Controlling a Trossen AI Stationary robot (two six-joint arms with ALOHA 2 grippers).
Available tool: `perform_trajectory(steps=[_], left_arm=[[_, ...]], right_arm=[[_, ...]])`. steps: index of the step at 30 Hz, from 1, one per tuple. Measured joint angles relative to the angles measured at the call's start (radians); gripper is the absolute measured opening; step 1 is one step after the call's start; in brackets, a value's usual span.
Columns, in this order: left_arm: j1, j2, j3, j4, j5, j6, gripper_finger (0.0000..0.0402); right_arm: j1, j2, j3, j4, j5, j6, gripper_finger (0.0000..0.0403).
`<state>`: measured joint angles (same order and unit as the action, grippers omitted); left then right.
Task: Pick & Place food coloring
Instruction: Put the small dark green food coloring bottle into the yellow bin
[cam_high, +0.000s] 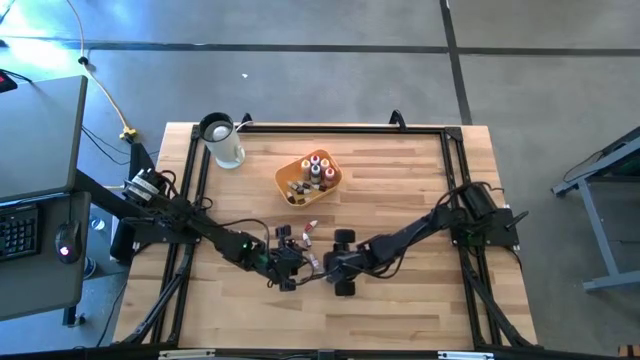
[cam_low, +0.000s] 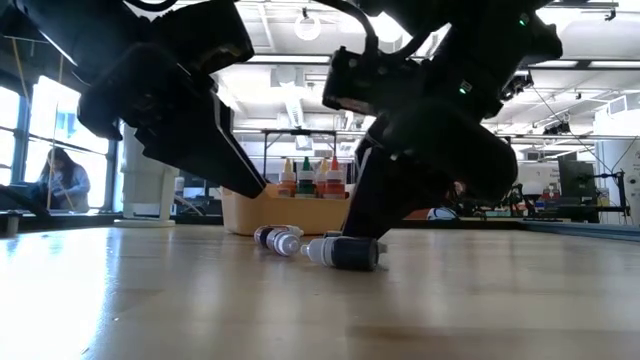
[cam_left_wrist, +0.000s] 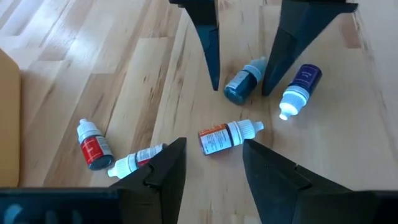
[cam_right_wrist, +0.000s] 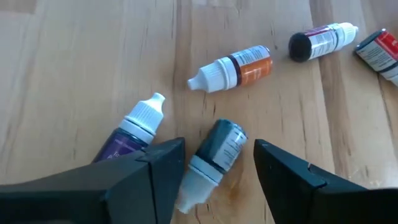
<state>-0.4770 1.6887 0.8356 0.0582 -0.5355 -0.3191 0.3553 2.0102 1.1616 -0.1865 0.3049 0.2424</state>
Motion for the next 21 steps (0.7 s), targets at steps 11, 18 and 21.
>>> perform_trajectory(steps=[11, 18, 21], left_arm=[[0.0, 0.0, 0.0, 0.0, 0.002, 0.0, 0.0157], [0.0, 0.0, 0.0, 0.0, -0.006, 0.0, 0.0157], [0.0, 0.0, 0.0, 0.0, -0.007, -0.002, 0.0157]], right_arm=[[-0.05, -0.001, -0.037, 0.094, -0.114, 0.038, 0.0104], [-0.07, 0.005, -0.03, 0.147, -0.11, -0.033, 0.0069], [-0.095, 0.01, -0.005, 0.144, -0.064, -0.045, 0.0074]])
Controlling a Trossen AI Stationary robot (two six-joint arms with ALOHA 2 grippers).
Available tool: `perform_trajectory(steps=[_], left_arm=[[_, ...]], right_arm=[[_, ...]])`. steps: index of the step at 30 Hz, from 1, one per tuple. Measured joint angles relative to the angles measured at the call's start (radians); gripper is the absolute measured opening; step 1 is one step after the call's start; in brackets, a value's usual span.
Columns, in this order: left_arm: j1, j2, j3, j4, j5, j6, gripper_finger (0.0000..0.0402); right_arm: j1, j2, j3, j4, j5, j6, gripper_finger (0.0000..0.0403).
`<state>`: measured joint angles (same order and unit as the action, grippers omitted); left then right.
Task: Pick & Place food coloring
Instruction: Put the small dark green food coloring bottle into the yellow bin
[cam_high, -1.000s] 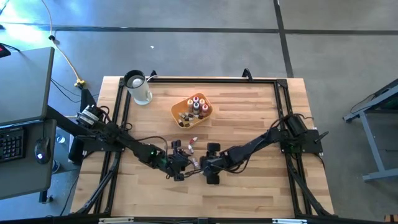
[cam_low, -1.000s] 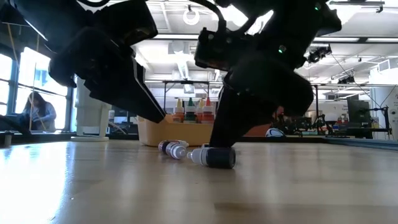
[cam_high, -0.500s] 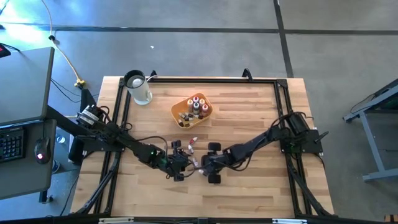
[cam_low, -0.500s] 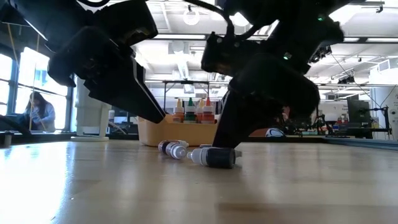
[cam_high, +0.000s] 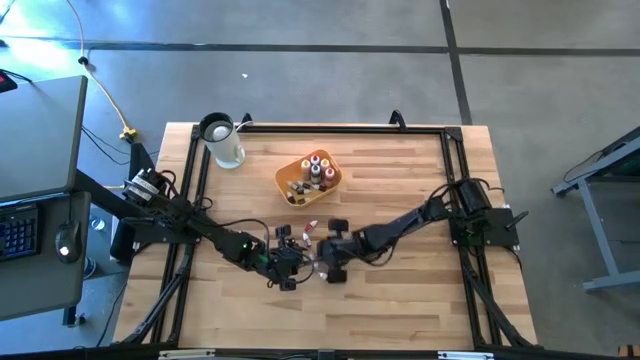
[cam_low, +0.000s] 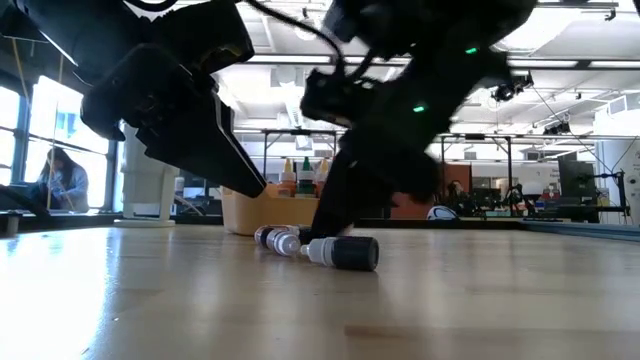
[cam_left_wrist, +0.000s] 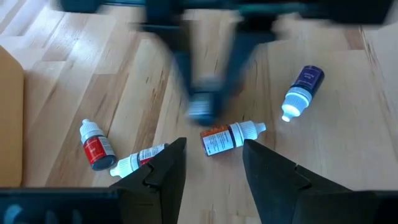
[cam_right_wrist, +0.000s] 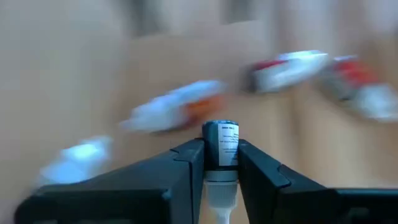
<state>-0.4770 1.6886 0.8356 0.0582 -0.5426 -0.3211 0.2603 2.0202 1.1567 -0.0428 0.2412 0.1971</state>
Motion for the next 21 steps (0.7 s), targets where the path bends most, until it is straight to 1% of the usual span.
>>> perform_trajectory(steps=[2, 7, 10, 12, 14, 21], left_arm=[[0.0, 0.0, 0.0, 0.0, -0.002, -0.001, 0.0157], [0.0, 0.0, 0.0, 0.003, -0.003, -0.001, 0.0157], [0.0, 0.0, 0.0, 0.002, -0.003, 0.0, 0.0157], [0.0, 0.0, 0.0, 0.001, -0.003, 0.001, 0.0157], [0.0, 0.0, 0.0, -0.002, -0.002, 0.002, 0.0157], [0.0, 0.0, 0.0, -0.001, -0.002, 0.002, 0.0157]], right_arm=[[-0.024, 0.0, 0.021, -0.003, 0.029, -0.041, 0.0079], [-0.095, 0.0, 0.07, -0.005, 0.185, -0.155, 0.0081], [-0.154, 0.0, 0.096, 0.01, 0.236, -0.208, 0.0081], [-0.188, -0.001, 0.109, 0.013, 0.24, -0.223, 0.0081], [-0.215, -0.002, 0.114, 0.021, 0.223, -0.224, 0.0082], [-0.259, -0.003, 0.114, 0.099, 0.221, -0.31, 0.0082]])
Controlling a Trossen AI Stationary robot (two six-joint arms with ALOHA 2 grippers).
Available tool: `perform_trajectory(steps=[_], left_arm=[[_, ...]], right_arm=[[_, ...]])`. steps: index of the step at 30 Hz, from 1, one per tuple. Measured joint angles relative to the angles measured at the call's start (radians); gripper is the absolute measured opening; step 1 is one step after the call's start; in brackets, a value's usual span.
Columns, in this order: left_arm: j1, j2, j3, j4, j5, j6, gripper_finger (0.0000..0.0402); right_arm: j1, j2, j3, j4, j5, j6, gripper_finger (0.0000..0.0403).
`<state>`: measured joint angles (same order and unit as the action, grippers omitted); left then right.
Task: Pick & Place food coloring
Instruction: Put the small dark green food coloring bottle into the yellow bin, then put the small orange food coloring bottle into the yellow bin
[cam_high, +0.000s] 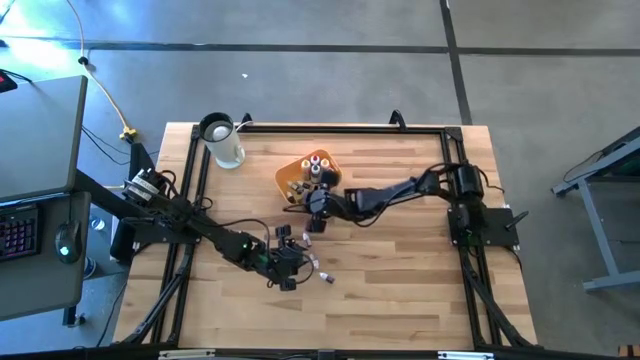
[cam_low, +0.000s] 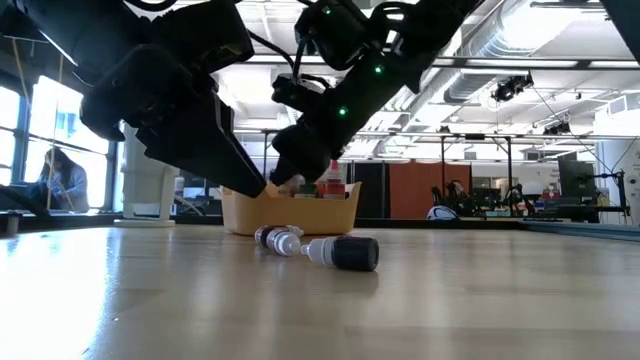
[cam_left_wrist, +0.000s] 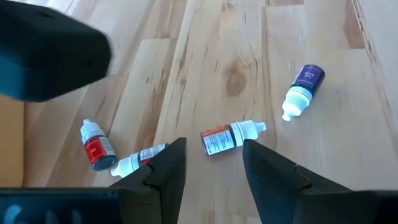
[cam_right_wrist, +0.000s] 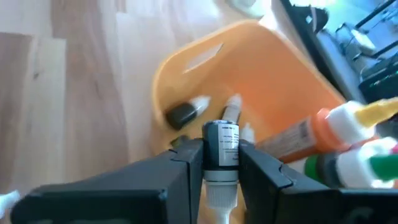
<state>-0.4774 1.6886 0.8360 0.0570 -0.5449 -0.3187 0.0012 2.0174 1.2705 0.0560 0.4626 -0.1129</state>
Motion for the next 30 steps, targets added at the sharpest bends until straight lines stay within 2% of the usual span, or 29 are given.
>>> perform_trajectory(steps=[3, 6, 10, 15, 19, 24, 30], left_arm=[[0.0, 0.0, 0.0, 0.0, 0.0, 0.0, 0.0157], [0.0, 0.0, 0.0, 0.0, 0.001, 0.0, 0.0157], [0.0, 0.0, 0.0, 0.0, 0.001, 0.0, 0.0157], [0.0, 0.0, 0.0, 0.0, 0.004, 0.0, 0.0157], [0.0, 0.0, 0.0, 0.0, 0.004, 0.007, 0.0157], [0.0, 0.0, 0.001, 0.0, 0.01, 0.065, 0.0157], [0.0, 0.0, 0.001, 0.006, 0.039, 0.192, 0.0157]], right_arm=[[-0.02, -0.001, 0.0, 0.045, -0.008, -0.072, 0.0083], [-0.05, -0.002, 0.0, 0.046, -0.057, -0.072, 0.0094], [-0.083, -0.002, 0.0, 0.027, -0.13, -0.044, 0.0128], [-0.077, -0.006, -0.003, 0.003, -0.118, -0.044, 0.0167], [0.0, -0.028, -0.003, -0.131, -0.137, -0.044, 0.0176], [0.133, -0.106, -0.003, -0.339, 0.014, -0.006, 0.0176], [0.276, -0.229, -0.003, -0.545, 0.042, 0.136, 0.0177]])
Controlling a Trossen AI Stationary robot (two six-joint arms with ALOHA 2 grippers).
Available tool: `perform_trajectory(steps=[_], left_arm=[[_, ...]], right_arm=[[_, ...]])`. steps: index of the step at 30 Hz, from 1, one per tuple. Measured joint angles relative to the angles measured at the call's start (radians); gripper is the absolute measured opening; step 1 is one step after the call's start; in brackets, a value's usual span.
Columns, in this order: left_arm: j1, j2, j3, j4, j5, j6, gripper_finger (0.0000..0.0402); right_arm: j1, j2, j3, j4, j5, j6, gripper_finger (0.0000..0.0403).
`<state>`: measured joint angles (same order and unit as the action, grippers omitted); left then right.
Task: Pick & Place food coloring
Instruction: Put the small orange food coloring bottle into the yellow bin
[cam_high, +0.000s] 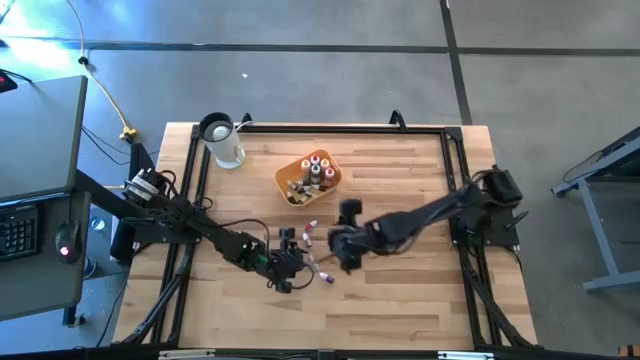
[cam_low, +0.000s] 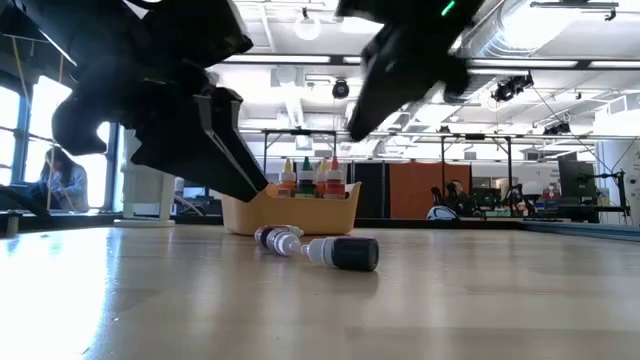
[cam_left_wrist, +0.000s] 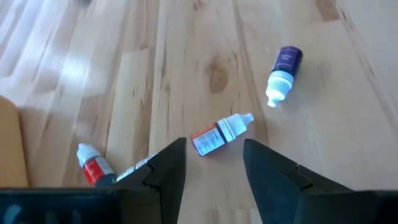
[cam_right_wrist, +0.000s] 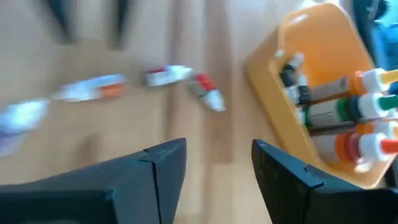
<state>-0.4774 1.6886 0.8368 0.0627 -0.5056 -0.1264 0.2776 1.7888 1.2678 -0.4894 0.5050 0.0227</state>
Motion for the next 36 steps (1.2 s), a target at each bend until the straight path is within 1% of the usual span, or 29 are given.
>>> perform_trajectory(steps=[4, 9, 12, 16, 21, 24, 29, 33, 36], left_arm=[[0.0, 0.0, 0.0, 0.0, 0.006, 0.043, 0.0157], [0.013, 0.0, 0.0, 0.026, 0.038, 0.137, 0.0157], [0.056, 0.0, 0.0, 0.06, 0.126, 0.15, 0.0157], [0.137, 0.0, 0.0, 0.079, 0.297, 0.148, 0.0156], [0.227, 0.0, 0.0, 0.075, 0.448, 0.15, 0.0156], [0.257, 0.0, 0.0, 0.073, 0.519, 0.198, 0.0156], [0.262, 0.032, -0.002, 0.071, 0.545, 0.307, 0.0156], [0.261, 0.091, 0.0, 0.1, 0.56, 0.308, 0.0156], [0.261, 0.126, 0.0, 0.141, 0.542, 0.306, 0.0156]], right_arm=[[0.076, -0.071, 0.0, -0.101, -0.005, 0.098, 0.0177], [0.148, -0.14, 0.0, -0.205, -0.002, 0.206, 0.0177], [0.177, -0.167, 0.0, -0.253, -0.004, 0.251, 0.0177], [0.2, -0.197, 0.0, -0.303, -0.002, 0.291, 0.0177], [0.213, -0.206, 0.0, -0.355, -0.005, 0.292, 0.0177], [0.214, -0.206, 0.0, -0.381, -0.006, 0.314, 0.0177], [0.214, -0.205, 0.0, -0.411, -0.004, 0.392, 0.0177], [0.214, -0.205, -0.002, -0.417, -0.007, 0.422, 0.0177], [0.214, -0.205, -0.002, -0.418, -0.006, 0.423, 0.0177]])
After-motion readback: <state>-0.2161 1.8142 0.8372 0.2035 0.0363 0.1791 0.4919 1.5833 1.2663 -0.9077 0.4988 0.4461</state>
